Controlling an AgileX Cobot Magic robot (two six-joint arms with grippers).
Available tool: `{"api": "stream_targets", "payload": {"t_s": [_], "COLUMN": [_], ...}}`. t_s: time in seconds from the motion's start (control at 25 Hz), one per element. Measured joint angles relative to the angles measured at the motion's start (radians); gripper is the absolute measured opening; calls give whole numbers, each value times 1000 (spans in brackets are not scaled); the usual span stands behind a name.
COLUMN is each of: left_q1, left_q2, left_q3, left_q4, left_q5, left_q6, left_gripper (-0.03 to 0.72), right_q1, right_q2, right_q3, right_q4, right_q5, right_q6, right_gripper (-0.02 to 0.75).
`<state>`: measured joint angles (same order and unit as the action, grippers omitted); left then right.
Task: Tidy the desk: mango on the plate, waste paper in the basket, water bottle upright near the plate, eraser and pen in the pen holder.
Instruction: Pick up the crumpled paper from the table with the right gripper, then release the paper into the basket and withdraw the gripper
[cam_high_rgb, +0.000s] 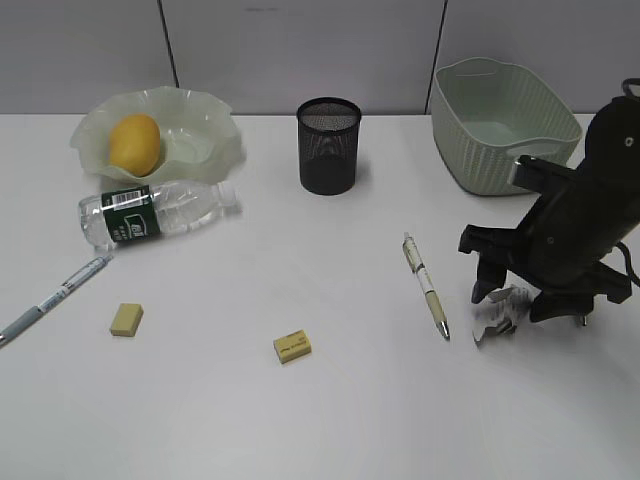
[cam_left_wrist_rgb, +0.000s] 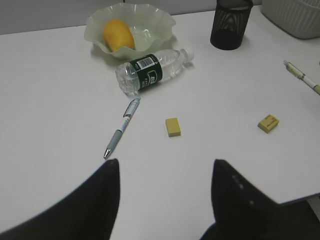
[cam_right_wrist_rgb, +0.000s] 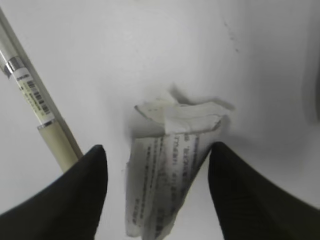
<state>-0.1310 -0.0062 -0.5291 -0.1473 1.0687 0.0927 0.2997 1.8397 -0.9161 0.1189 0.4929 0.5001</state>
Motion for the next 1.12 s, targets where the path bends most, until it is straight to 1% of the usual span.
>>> {"api": "stream_targets", "payload": {"t_s": [0.12, 0.24, 0.32, 0.36, 0.48, 0.68, 0.92, 1.04, 1.12], "left_q1": [0, 0, 0, 0, 0, 0, 0, 0, 0], "left_q2": [0, 0, 0, 0, 0, 0, 0, 0, 0], "left_q3": [0, 0, 0, 0, 0, 0, 0, 0, 0], "left_q4": [0, 0, 0, 0, 0, 0, 0, 0, 0], "left_q5": [0, 0, 0, 0, 0, 0, 0, 0, 0], "left_q6": [0, 0, 0, 0, 0, 0, 0, 0, 0], "left_gripper": [445, 445, 445, 445, 445, 445, 445, 445, 445], "right_q1": [0, 0, 0, 0, 0, 0, 0, 0, 0], "right_q2": [10, 10, 10, 10, 10, 11, 11, 12, 12], "right_q3": [0, 0, 0, -1, -15, -112, -346, -490, -587], "right_q4": [1, 1, 2, 2, 2, 2, -9, -51, -99], "right_q5": [-2, -1, 4, 11, 61, 223, 435, 490, 496], "right_q6": [1, 1, 1, 1, -14, -90, -180, -191, -192], "right_gripper": [424, 258, 187, 167, 148, 140, 111, 108, 106]}}
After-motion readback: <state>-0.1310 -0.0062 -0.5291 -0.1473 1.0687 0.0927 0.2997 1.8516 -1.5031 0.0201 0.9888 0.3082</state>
